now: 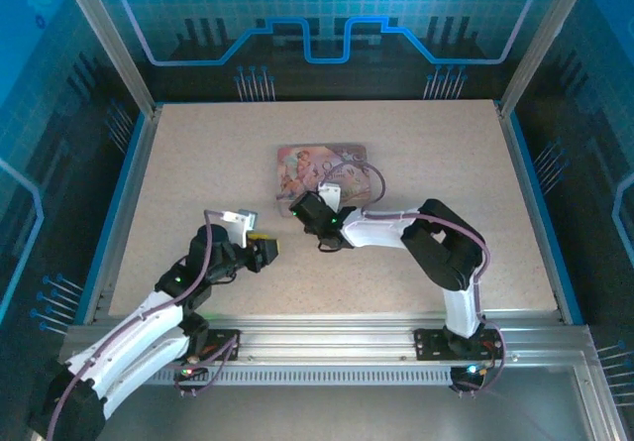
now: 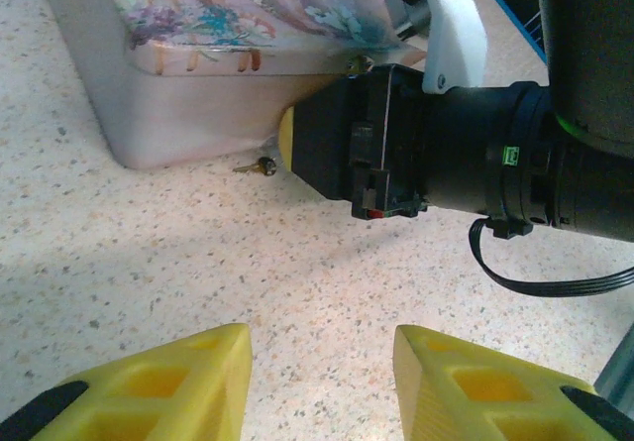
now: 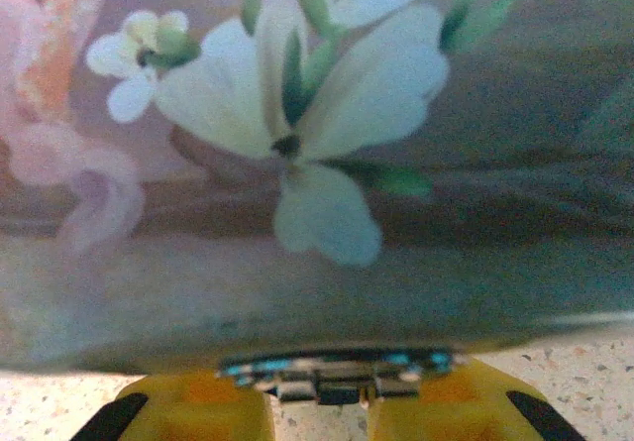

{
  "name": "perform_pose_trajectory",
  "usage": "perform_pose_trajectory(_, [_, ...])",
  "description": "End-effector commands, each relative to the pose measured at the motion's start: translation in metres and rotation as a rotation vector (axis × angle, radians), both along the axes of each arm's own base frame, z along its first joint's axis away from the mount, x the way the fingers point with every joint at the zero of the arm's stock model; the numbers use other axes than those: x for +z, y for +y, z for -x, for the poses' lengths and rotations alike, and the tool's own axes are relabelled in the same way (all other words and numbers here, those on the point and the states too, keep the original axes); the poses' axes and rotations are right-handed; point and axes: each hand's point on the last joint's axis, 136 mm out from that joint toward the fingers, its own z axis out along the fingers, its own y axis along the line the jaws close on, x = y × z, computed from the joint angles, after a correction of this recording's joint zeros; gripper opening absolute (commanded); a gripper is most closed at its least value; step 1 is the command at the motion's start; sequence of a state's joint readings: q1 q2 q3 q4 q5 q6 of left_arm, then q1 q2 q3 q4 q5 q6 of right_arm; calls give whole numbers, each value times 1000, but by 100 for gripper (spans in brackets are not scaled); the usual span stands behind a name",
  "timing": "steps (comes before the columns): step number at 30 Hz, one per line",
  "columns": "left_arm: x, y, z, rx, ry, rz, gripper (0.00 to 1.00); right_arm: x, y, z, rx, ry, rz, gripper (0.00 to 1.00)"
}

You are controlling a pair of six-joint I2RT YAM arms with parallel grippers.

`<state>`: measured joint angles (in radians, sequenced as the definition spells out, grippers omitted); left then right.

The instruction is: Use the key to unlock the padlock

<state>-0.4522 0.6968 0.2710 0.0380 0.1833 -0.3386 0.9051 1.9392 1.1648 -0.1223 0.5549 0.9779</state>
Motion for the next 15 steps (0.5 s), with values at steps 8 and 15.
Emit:
perform_pose_trajectory(8, [1,-26,-10,-86,-9,110,44,23,22,6,126,65,-199,3])
perform_pose_trajectory(15, [1,-39,-17,-137,-55,176,44,27,25,14,187,116,-301,1])
